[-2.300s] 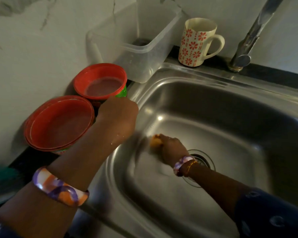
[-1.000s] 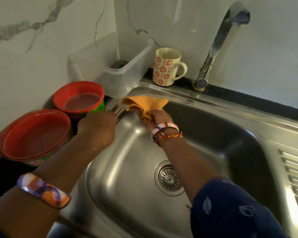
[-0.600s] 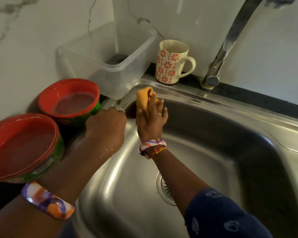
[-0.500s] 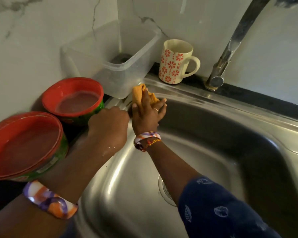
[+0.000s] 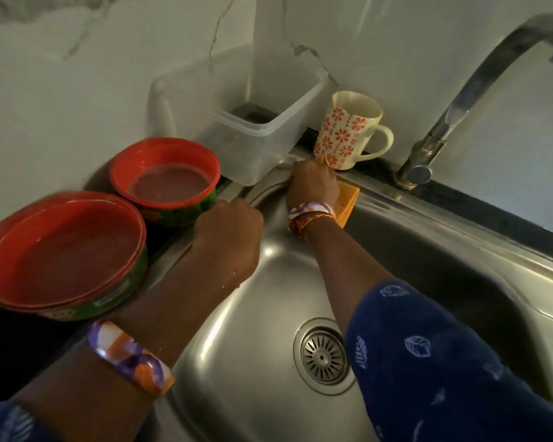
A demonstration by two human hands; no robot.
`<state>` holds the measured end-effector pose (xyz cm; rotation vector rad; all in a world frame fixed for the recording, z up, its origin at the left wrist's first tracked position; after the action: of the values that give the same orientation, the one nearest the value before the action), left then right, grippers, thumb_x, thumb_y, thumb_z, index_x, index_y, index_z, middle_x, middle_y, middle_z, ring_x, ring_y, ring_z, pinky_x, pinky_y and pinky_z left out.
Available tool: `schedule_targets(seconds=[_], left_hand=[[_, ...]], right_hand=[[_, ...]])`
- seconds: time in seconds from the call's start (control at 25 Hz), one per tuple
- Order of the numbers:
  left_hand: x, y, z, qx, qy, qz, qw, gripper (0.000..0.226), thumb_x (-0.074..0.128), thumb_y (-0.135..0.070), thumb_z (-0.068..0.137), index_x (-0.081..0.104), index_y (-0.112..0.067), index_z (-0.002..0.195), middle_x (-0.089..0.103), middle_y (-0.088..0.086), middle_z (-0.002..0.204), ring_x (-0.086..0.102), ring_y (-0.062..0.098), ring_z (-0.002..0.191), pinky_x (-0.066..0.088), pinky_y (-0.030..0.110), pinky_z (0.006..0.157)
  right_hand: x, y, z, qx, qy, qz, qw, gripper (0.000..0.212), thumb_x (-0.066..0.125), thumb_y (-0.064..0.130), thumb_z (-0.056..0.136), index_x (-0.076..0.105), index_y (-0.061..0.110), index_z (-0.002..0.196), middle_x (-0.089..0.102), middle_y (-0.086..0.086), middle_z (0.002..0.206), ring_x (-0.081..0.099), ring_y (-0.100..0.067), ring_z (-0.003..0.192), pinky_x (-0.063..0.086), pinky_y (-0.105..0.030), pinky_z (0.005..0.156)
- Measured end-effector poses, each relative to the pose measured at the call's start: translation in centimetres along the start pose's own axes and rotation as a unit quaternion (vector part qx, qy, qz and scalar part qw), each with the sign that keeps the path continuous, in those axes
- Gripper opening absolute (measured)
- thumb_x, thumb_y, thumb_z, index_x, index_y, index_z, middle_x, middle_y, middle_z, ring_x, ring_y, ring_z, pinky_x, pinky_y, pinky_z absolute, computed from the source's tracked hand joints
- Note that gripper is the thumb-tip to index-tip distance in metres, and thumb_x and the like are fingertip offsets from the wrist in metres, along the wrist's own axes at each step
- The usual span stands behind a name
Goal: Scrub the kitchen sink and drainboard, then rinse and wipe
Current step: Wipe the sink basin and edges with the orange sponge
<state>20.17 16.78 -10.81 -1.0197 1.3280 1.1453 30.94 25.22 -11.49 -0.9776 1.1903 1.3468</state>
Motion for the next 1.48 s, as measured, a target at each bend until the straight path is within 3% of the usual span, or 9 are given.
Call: schedule_targets(seconds=[0.08, 0.28, 0.48, 0.72, 0.88, 1.16, 1.28, 1.36, 1.48], left_hand=[[0.1, 0.0, 0.0, 0.003, 0.000, 0.003, 1.000, 0.031, 0.049, -0.007, 0.093, 0.051, -0.009, 0.124, 0.051, 0.008, 0.125, 0.052, 0.024, 0.116, 0.047, 0.028, 0.086], [0.4, 0.1, -0.4, 0.006, 0.007, -0.013, 1.000, 0.034, 0.047, -0.007, 0.093, 0.049, -0.011, 0.126, 0.050, 0.007, 0.127, 0.052, 0.024, 0.116, 0.047, 0.029, 0.088], [0.1, 1.4, -0.7, 0.004, 0.005, -0.061, 0.998, 0.035, 0.041, -0.010, 0.095, 0.049, -0.016, 0.129, 0.054, 0.003, 0.127, 0.055, 0.023, 0.115, 0.046, 0.030, 0.090], [0.1, 1.8, -0.4, 0.027, 0.008, -0.072, 0.997, 0.041, 0.040, -0.006, 0.092, 0.047, -0.014, 0.132, 0.053, 0.004, 0.130, 0.054, 0.024, 0.117, 0.043, 0.030, 0.093], [0.4, 1.8, -0.6, 0.023, 0.019, -0.077, 0.997, 0.043, 0.041, -0.005, 0.092, 0.045, -0.012, 0.134, 0.050, 0.006, 0.133, 0.052, 0.024, 0.120, 0.043, 0.032, 0.095], [0.5, 2.1, -1.7, 0.003, 0.003, -0.115, 0.993, 0.043, 0.042, -0.006, 0.093, 0.045, -0.013, 0.136, 0.049, 0.005, 0.135, 0.048, 0.022, 0.124, 0.038, 0.030, 0.101], [-0.8, 2.4, -2.6, -0.045, -0.046, -0.140, 0.988, 0.030, 0.045, -0.006, 0.093, 0.057, -0.011, 0.119, 0.061, 0.007, 0.115, 0.058, 0.022, 0.105, 0.042, 0.027, 0.080], [-2.0, 2.2, -2.9, -0.040, -0.045, -0.147, 0.987, 0.017, 0.051, -0.012, 0.091, 0.059, -0.009, 0.106, 0.064, 0.010, 0.105, 0.059, 0.023, 0.093, 0.035, 0.024, 0.070], [-1.6, 2.3, -2.7, -0.034, -0.008, -0.125, 0.992, 0.019, 0.060, -0.021, 0.088, 0.057, -0.010, 0.103, 0.062, 0.009, 0.107, 0.059, 0.022, 0.095, 0.042, 0.028, 0.075]], right_hand=[[1.0, 0.7, 0.6, 0.034, 0.083, 0.121, 0.989, 0.032, 0.037, 0.005, 0.097, 0.053, 0.001, 0.125, 0.053, -0.018, 0.128, 0.049, -0.034, 0.123, 0.041, -0.034, 0.095], [0.8, 0.5, 0.5, 0.106, -0.037, 0.351, 0.930, 0.033, 0.055, 0.010, 0.091, 0.046, -0.001, 0.121, 0.060, -0.016, 0.116, 0.058, -0.028, 0.108, 0.040, -0.020, 0.083], [-0.1, -2.3, -1.1, 0.011, 0.223, 0.382, 0.897, 0.028, 0.066, 0.015, 0.084, 0.060, 0.007, 0.111, 0.056, 0.001, 0.102, 0.054, -0.016, 0.094, 0.046, -0.011, 0.072], [-0.2, -5.2, -2.1, 0.182, -0.137, 0.544, 0.808, 0.030, 0.063, 0.009, 0.086, 0.051, 0.007, 0.113, 0.058, -0.007, 0.111, 0.054, -0.016, 0.099, 0.040, -0.010, 0.070], [2.7, -2.2, -0.9, 0.089, -0.044, 0.283, 0.954, 0.031, 0.052, 0.024, 0.090, 0.057, 0.014, 0.119, 0.057, -0.003, 0.114, 0.052, -0.020, 0.109, 0.039, -0.026, 0.091], [5.2, 0.3, -1.3, -0.008, 0.059, 0.261, 0.963, 0.045, 0.049, 0.006, 0.086, 0.061, 0.030, 0.123, 0.045, 0.002, 0.140, 0.035, -0.031, 0.130, 0.031, -0.044, 0.105], [5.1, 1.2, -3.9, -0.053, -0.033, 0.397, 0.916, 0.034, 0.058, -0.008, 0.078, 0.071, 0.005, 0.107, 0.059, -0.010, 0.122, 0.058, -0.024, 0.112, 0.044, -0.018, 0.094], [4.9, 1.5, -6.6, -0.041, 0.057, 0.535, 0.842, 0.036, 0.060, -0.021, 0.071, 0.067, -0.010, 0.105, 0.058, -0.008, 0.107, 0.063, -0.003, 0.096, 0.051, -0.013, 0.079], [6.1, 1.3, -9.9, -0.038, 0.258, 0.564, 0.783, 0.032, 0.054, -0.011, 0.074, 0.069, 0.008, 0.096, 0.065, -0.002, 0.092, 0.066, -0.016, 0.076, 0.056, -0.032, 0.061]])
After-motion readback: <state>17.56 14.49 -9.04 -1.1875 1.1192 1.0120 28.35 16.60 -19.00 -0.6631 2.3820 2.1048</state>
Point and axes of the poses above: each hand's wrist, its own z-axis towards the middle knuckle, its own x-axis out of the palm, y = z × x, the point moved 3 cm from there along z, towards the middle knuckle
